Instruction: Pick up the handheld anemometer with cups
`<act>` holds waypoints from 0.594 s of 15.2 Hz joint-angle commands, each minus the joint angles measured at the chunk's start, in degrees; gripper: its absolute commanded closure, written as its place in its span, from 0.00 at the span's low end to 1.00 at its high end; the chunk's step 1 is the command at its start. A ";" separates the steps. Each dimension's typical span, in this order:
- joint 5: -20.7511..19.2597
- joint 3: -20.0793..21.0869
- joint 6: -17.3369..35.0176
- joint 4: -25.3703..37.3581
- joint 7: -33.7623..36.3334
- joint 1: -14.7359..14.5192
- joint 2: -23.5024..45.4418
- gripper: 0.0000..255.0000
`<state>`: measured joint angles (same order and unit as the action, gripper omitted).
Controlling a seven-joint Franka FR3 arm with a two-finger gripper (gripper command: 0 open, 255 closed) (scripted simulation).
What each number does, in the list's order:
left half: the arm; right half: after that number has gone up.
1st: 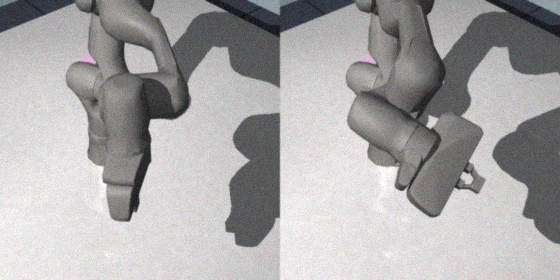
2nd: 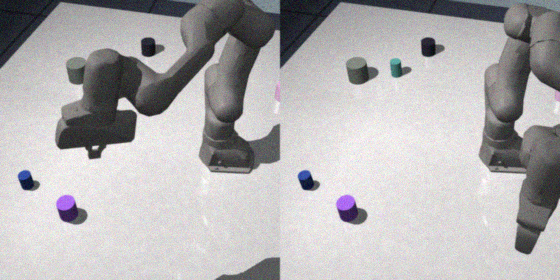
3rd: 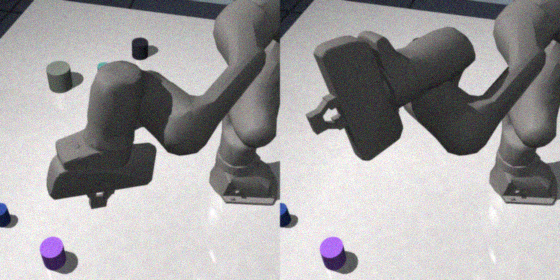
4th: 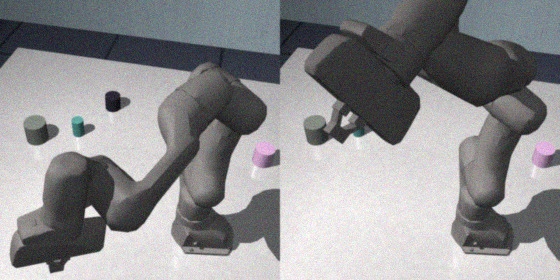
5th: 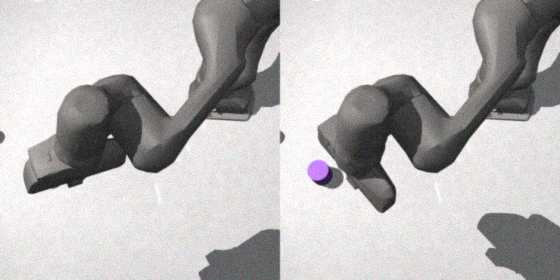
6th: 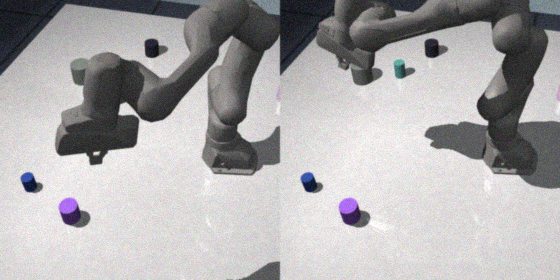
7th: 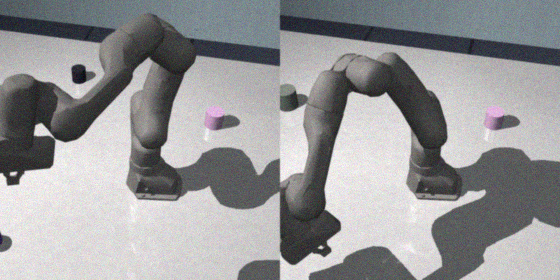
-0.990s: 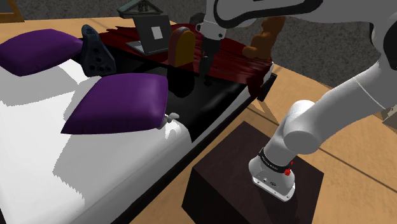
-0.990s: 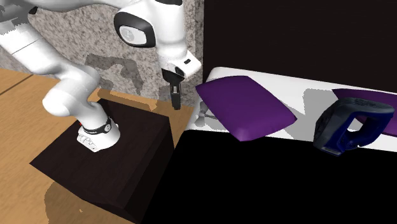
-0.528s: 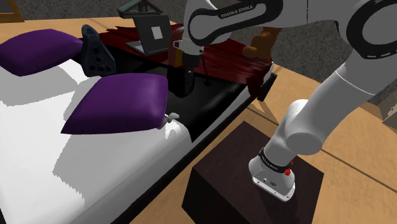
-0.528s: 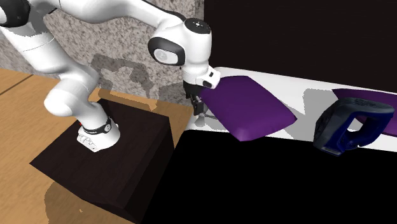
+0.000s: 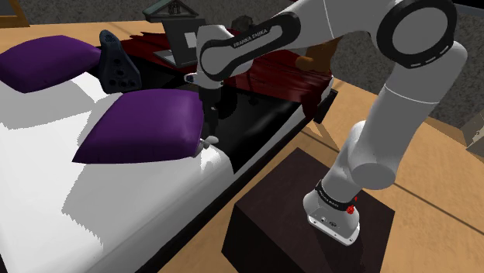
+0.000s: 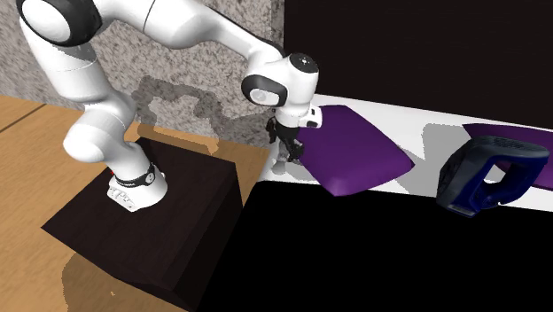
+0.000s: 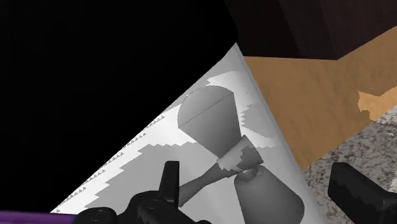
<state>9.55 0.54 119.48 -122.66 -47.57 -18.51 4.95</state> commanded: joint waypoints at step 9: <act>0.96 1.32 7.04 -0.79 -4.44 -0.94 7.00 0.00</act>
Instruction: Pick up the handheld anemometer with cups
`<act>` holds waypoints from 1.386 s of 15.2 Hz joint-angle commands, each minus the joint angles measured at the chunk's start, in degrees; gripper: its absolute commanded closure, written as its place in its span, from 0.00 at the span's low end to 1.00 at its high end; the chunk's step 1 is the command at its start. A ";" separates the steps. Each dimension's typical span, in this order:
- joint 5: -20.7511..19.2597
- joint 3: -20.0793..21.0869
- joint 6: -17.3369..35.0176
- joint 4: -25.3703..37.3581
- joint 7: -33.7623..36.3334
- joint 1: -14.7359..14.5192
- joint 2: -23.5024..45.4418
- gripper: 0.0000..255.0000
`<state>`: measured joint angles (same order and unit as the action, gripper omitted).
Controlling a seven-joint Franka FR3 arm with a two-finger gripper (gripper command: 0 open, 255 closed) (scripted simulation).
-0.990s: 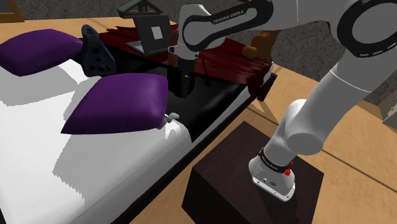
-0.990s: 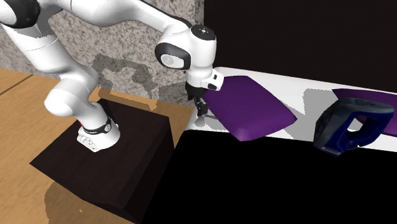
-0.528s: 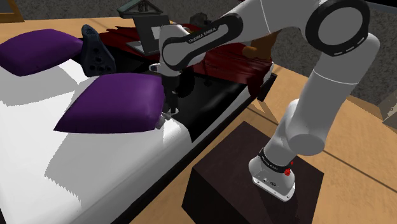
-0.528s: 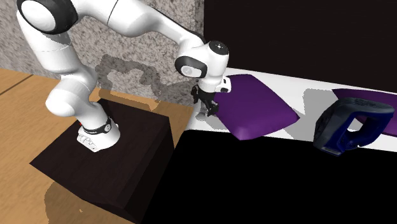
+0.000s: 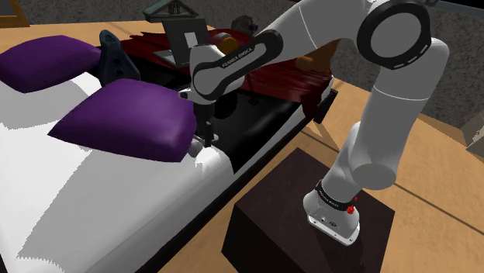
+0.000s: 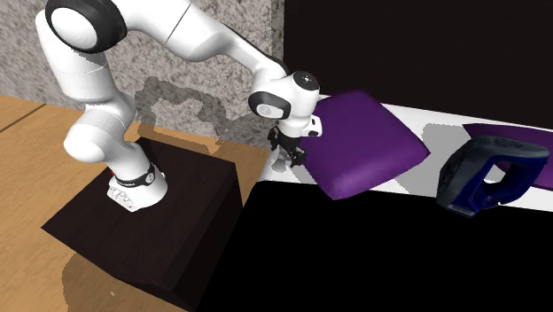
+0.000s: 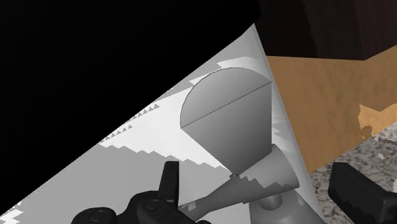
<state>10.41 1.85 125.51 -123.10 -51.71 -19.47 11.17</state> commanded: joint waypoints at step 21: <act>-0.49 -0.13 -5.24 1.73 0.75 0.09 -3.43 1.00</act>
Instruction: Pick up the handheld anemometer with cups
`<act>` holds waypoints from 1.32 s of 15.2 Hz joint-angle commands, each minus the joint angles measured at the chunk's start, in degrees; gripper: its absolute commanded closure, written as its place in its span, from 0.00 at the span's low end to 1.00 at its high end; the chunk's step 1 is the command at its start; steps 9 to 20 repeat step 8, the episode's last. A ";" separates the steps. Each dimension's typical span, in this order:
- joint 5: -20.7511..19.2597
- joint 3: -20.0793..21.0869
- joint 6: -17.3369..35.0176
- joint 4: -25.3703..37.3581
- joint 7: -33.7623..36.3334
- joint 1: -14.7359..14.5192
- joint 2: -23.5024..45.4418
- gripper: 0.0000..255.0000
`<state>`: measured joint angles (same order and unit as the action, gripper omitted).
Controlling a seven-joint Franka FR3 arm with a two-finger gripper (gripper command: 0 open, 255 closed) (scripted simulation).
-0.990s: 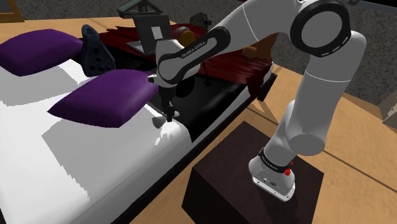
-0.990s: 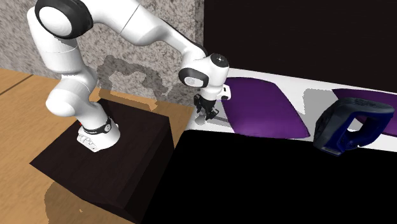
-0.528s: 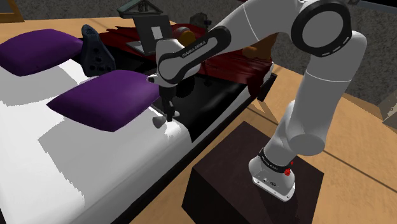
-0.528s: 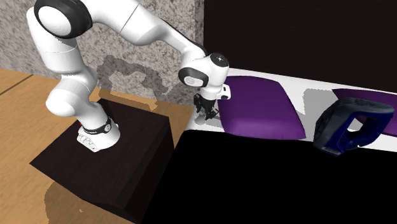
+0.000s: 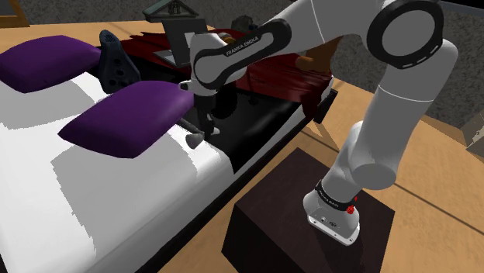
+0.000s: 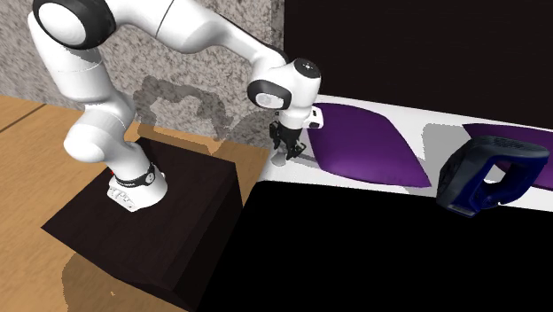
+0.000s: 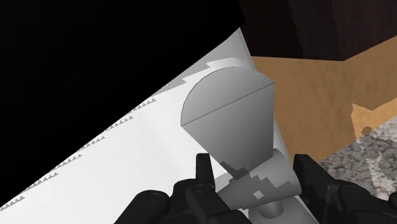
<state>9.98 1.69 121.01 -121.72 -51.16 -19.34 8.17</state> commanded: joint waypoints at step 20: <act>-0.39 -0.05 -5.10 2.36 0.88 0.03 -2.83 1.00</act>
